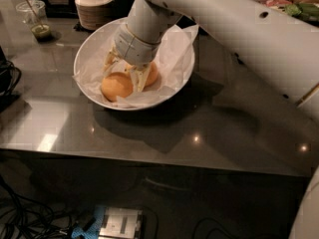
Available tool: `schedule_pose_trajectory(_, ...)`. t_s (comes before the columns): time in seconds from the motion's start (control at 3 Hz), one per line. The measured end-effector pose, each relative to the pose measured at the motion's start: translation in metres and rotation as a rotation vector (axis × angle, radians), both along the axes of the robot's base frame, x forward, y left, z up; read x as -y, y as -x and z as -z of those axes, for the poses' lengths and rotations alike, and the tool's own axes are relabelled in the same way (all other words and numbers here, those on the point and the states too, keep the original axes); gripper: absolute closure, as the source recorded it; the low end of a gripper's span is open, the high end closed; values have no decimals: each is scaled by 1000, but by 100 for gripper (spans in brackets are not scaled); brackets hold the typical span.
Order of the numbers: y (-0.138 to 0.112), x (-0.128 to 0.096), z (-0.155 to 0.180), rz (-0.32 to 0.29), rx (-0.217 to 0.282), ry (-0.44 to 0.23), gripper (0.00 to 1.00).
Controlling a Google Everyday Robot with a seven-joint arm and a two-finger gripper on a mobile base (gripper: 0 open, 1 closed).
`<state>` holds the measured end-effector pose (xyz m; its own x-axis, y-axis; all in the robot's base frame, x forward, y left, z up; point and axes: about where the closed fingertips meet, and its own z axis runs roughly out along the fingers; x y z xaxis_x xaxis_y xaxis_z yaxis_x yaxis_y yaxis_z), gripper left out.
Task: Pick orange from white bowl
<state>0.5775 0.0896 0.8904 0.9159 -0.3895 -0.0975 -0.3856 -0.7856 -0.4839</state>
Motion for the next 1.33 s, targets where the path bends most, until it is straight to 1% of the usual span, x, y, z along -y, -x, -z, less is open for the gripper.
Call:
schedule_pose_trajectory(1.0,-5,-3,6,12,-31,-5,21)
schedule_pose_trajectory(1.33,-10,-7,19,25,-63,19,1)
